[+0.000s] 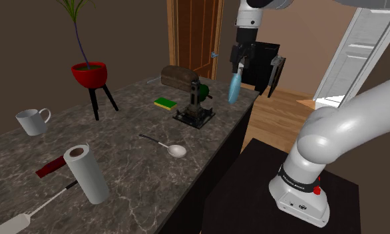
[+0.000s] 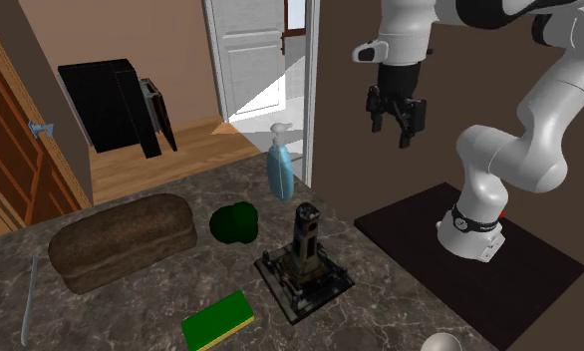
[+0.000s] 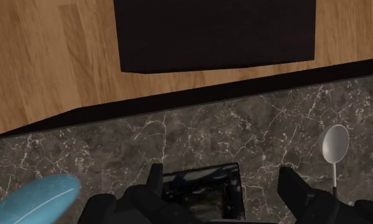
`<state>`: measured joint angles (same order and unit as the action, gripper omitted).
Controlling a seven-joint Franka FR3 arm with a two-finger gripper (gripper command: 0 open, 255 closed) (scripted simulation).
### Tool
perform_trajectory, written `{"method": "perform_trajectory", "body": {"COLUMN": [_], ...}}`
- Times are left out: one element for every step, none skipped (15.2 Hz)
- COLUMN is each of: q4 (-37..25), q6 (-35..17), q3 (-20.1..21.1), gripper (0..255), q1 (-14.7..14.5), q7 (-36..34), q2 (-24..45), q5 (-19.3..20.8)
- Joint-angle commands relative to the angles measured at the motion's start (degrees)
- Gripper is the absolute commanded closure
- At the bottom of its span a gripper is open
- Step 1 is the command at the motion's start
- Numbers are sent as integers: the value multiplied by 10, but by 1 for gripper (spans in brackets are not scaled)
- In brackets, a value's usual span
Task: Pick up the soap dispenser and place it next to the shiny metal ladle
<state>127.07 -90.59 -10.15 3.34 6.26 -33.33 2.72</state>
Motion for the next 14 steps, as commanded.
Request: {"method": "perform_trajectory", "body": {"q4": [-18, -29, -40, -52, -65, -78, -92, -107, -122, -138, -155, -172, -190, -209], "q6": [-13, -19, -25, -30, -35, -39, -43, -47, -50, -52, -54, -56, -57, -57], "q3": [-24, -35, -45, -56, -67, -78, -88, -99, -109, -119, -130, -139, -149, -158], "gripper": [0, 0, 0, 0, 0, 0, 0, 0, 0, 0, 0, 0, 0, 0], "q1": [6, 8, 11, 13, 15, 16, 18, 20, 22, 24, 27, 29, 32, 36], "q7": [24, 35, 46, 58, 69, 81, 92, 104, 117, 129, 142, 155, 168, 182], "q2": [29, 44, 60, 77, 93, 111, 128, 147, 165, 184, 204, 224, 245, 267], "q5": [6, 7, 7, 6, 5, 3, 0, -4, -9, -14, -21, -29, -37, -47]}}
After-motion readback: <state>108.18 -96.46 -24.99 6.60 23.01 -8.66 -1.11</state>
